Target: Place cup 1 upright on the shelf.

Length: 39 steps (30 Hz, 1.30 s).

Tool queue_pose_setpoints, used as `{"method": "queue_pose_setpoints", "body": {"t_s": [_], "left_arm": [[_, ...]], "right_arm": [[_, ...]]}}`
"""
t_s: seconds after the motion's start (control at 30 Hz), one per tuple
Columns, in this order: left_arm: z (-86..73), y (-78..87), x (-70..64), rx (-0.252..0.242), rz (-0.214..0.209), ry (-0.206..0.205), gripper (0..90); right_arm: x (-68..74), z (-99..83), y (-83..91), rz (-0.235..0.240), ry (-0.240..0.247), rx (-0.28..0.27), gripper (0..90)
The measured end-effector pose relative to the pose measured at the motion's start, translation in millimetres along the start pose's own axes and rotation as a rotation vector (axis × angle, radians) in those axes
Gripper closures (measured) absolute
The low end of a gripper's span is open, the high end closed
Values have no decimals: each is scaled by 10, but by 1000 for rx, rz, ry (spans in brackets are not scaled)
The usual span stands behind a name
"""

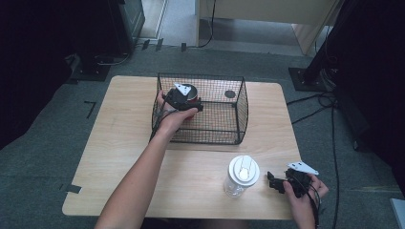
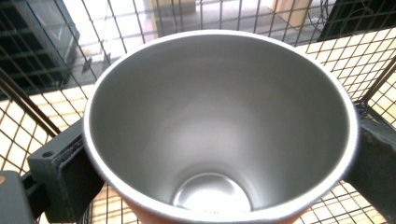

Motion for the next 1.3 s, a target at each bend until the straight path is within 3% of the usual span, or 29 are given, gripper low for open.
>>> {"method": "queue_pose_setpoints", "body": {"t_s": [0.13, 0.37, 0.4, 0.5, 0.77, 1.03, 1.3], "left_arm": [[57, 27, -9, -32, 6, -13, 0], [200, 101, 35, -82, 33, -2, 1], [247, 124, 41, -107, 35, -11, 1], [335, 163, 37, -140, 27, 10, 1], [575, 293, -5, -197, 11, 6, 1], [742, 448, -5, -223, 15, 2, 14], [708, 689, -24, -179, -30, -6, 14]], "right_arm": [[0, 0, 0, 0, 0, 0, 0], [0, 0, 0, 0, 1, 0, 0], [0, 0, 0, 0, 1, 0, 0], [0, 0, 0, 0, 0, 0, 0], [0, 0, 0, 0, 1, 0, 0], [0, 0, 0, -1, 1, 0, 0], [0, 0, 0, -1, 1, 0, 0]]}}
Point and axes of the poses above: each handheld gripper's, and its own axes: y roughly backward along the jaws, z roughly out of its top, x roughly to its left, the point moved 9 cm from there along -y, roughly forward along the jaws, and after that the axes turned 9 degrees about -x, right-handed, at the moved point
